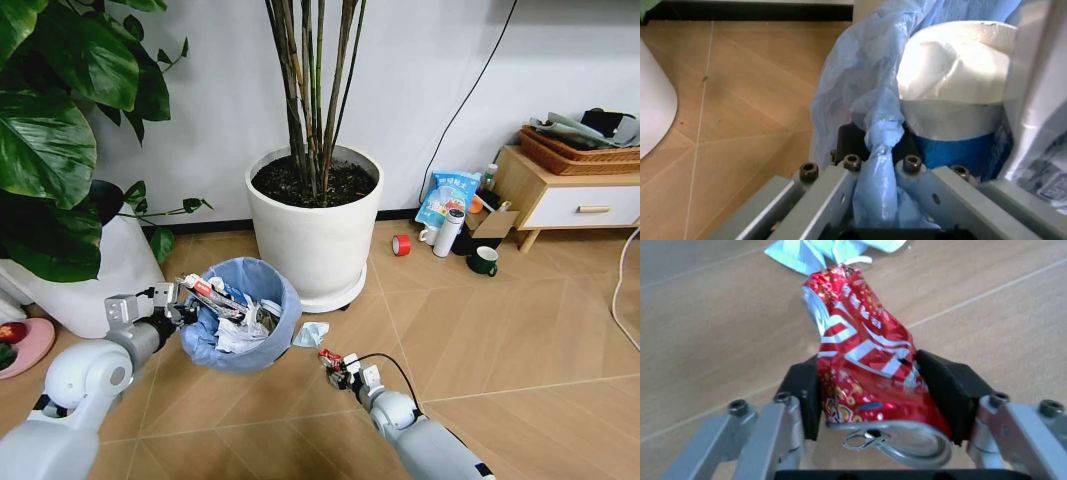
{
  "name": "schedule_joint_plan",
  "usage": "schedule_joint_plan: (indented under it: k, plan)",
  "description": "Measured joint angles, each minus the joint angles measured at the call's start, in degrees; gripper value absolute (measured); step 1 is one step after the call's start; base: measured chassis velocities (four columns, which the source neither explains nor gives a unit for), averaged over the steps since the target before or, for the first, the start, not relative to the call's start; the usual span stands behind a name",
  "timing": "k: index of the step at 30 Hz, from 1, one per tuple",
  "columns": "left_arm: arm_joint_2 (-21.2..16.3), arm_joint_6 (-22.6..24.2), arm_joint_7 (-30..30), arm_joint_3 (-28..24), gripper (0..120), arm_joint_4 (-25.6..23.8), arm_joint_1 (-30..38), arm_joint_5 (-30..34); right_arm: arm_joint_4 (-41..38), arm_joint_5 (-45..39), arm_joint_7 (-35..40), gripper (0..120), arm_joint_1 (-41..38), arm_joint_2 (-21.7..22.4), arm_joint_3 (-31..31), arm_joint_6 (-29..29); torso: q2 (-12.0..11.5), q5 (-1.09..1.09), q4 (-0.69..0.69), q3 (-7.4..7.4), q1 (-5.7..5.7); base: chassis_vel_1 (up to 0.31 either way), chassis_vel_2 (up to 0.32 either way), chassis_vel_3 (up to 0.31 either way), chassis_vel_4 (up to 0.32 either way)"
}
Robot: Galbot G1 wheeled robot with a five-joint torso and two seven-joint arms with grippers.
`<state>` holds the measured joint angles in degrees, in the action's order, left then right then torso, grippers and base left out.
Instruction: Pick up the trash bin and place the garbage on the floor into it.
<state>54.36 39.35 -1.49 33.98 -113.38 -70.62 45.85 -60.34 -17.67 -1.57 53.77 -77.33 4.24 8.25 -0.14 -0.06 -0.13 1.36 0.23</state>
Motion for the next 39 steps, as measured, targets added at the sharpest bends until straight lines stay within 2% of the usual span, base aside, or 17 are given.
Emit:
schedule_joint_plan:
  k: [3, 12, 17, 31, 39]
  plan:
    - [0.12, 0.02, -0.07, -0.10, 0, 0.00, 0.04, 0.01, 0.23, 0.14, -0.06, 43, -0.05, -0.08, -0.09, -0.12, 0.00, 0.00, 0.00, 0.00, 0.00, 0.000, 0.000, 0.000, 0.000]
    - [0.44, 0.05, -0.13, -0.26, 0, 0.08, 0.30, -0.02, -0.08, 0.12, 0.01, 43, 0.14, 0.04, -1.62, -0.15, 0.00, 0.03, 0.02, 0.02, 0.00, 0.000, 0.000, 0.000, 0.000]
    - [0.40, 0.08, -0.14, -0.30, 0, 0.08, 0.22, -0.07, -4.46, -1.08, 0.48, 41, 1.21, 1.37, -4.29, 0.19, -0.01, 0.02, -0.01, 0.03, 0.01, 0.000, 0.000, 0.000, 0.000]
    - [0.01, 0.07, 0.94, -2.11, 0, 1.01, -0.19, -1.08, -30.90, -10.59, 1.24, 41, 3.28, 10.60, -8.60, 3.65, -0.01, 0.02, 0.00, 0.02, 0.01, 0.000, 0.000, 0.000, 0.000]
    - [-1.00, -0.07, 1.47, -4.87, 0, 2.85, 2.22, -1.03, -39.76, -15.46, 1.94, 41, -1.28, 13.11, -7.02, 5.64, -0.01, 0.01, 0.00, 0.01, 0.01, 0.000, 0.000, 0.000, 0.000]
